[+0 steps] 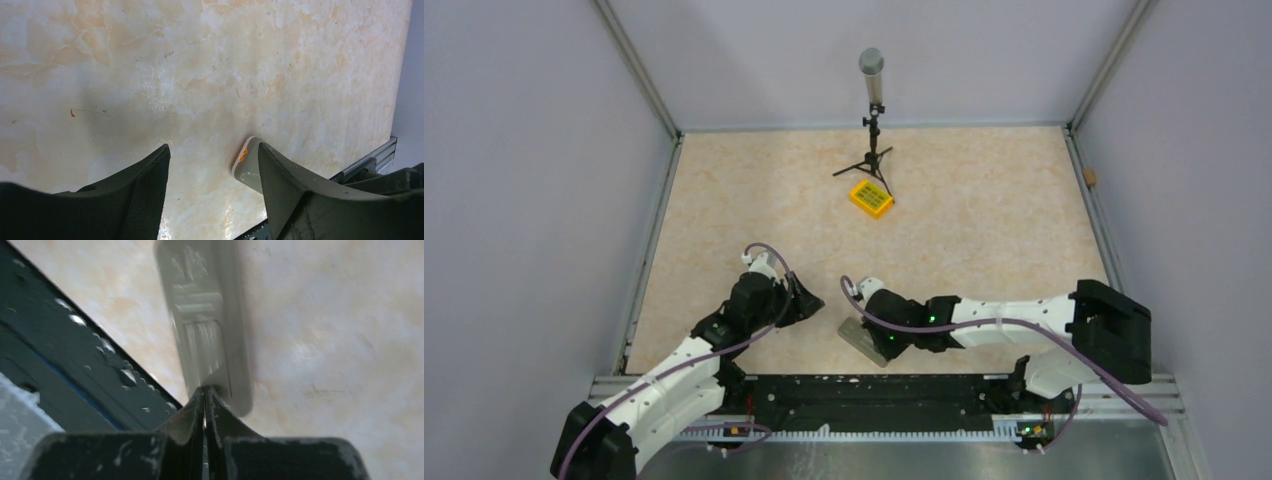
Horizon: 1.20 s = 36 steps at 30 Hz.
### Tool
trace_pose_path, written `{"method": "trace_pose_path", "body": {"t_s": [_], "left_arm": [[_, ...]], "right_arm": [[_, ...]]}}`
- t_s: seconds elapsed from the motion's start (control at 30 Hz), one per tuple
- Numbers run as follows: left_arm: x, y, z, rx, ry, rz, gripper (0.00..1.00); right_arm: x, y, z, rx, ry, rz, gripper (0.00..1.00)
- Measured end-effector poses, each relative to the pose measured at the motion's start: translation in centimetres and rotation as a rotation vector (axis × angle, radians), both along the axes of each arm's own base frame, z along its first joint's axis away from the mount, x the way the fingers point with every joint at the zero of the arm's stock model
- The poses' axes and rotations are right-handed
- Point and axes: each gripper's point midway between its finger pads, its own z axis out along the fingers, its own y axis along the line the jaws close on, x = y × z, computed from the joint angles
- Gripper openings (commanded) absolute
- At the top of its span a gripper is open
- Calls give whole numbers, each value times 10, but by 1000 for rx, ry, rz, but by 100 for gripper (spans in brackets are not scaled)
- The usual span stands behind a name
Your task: Load the batteries into the remote control
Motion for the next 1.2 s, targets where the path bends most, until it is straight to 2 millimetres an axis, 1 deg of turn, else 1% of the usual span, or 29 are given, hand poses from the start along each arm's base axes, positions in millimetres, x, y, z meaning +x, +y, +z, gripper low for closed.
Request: {"method": "trace_pose_path", "body": {"t_s": [0.03,0.1,0.17,0.2,0.33,0.5,0.6,0.77,0.87,1.03,1.2], "left_arm": [[0,0,0,0,0,1,66],[0,0,0,0,0,1,66],[0,0,0,1,1,1,66],[0,0,-1,2,3,1,66],[0,0,-2,4,6,1,66],[0,0,-2,4,8,0,66],[0,0,-2,4,7,0,66],[0,-1,-2,1,8,-2,66],[-1,-2,-1,-2,9,-8,66],[-4,-7,-4,-16,33,-39,65],[-13,-17,-12,-40,89,-102,63]], "right_arm": [[-2,-2,-10,-19,15,-1,0],[-2,13,-10,36,26,1,0],[0,21,-9,66,27,-4,0],[-1,22,-10,71,36,-6,0],[-9,16,-16,45,69,3,0],[-8,5,-13,16,56,-6,0],[-4,-3,-5,8,23,-23,0],[5,-11,20,48,-42,-59,1],[9,-18,26,43,-68,-79,3],[12,-30,25,2,-84,-108,7],[12,-32,23,-8,-82,-121,10]]}}
